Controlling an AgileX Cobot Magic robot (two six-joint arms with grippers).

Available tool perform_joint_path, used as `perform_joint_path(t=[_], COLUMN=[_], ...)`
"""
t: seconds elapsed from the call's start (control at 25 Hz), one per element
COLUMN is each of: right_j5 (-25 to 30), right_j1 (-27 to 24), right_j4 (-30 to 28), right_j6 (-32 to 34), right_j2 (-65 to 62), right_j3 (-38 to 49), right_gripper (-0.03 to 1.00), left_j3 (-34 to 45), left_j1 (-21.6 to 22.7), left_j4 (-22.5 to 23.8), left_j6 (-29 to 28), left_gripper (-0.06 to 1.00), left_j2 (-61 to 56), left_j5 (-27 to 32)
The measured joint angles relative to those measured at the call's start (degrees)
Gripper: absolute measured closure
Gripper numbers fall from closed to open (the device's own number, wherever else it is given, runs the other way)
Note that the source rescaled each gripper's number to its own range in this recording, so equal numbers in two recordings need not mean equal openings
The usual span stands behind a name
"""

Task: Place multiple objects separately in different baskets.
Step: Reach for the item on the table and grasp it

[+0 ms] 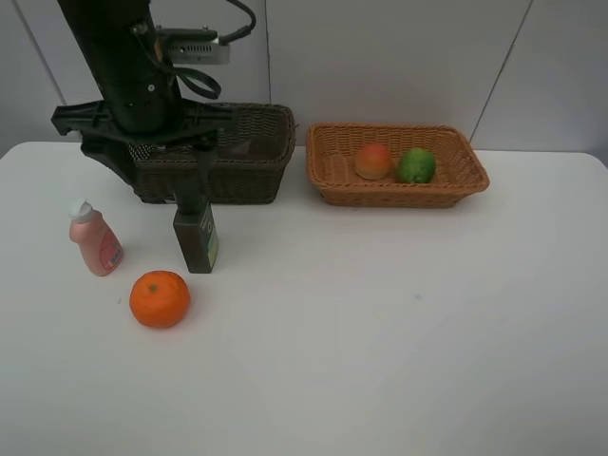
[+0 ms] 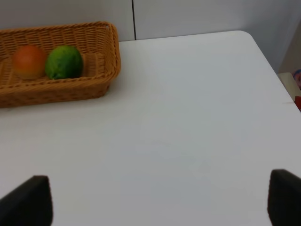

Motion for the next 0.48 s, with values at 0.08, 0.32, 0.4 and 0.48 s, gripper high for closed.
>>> perform_joint_path(t=[0.08, 0.32, 0.4, 0.48], right_j5=[0.00, 0.00, 0.00, 0.00], right_j1=[0.00, 0.00, 0.00, 0.00], right_j4=[0.00, 0.00, 0.00, 0.00], right_j6=[0.00, 0.00, 0.00, 0.00], right_j2=[0.00, 0.00, 0.00, 0.00], right_j3=[0.00, 0.00, 0.00, 0.00], right_gripper=[-0.01, -0.01, -0.01, -0.01], left_j3=[0.85, 3.43, 3.73, 3.80], left_j1=[0.00, 0.00, 0.00, 0.00], left_j4=[0.00, 0.06, 0.06, 0.12], left_j6=[-0.12, 1.54, 3.59, 5.71], left_gripper=[-0.02, -0.02, -0.03, -0.05], left_j2=[-0.09, -0.26, -0.26, -0.26], left_j5=[-0.66, -4.32, -5.60, -7.04])
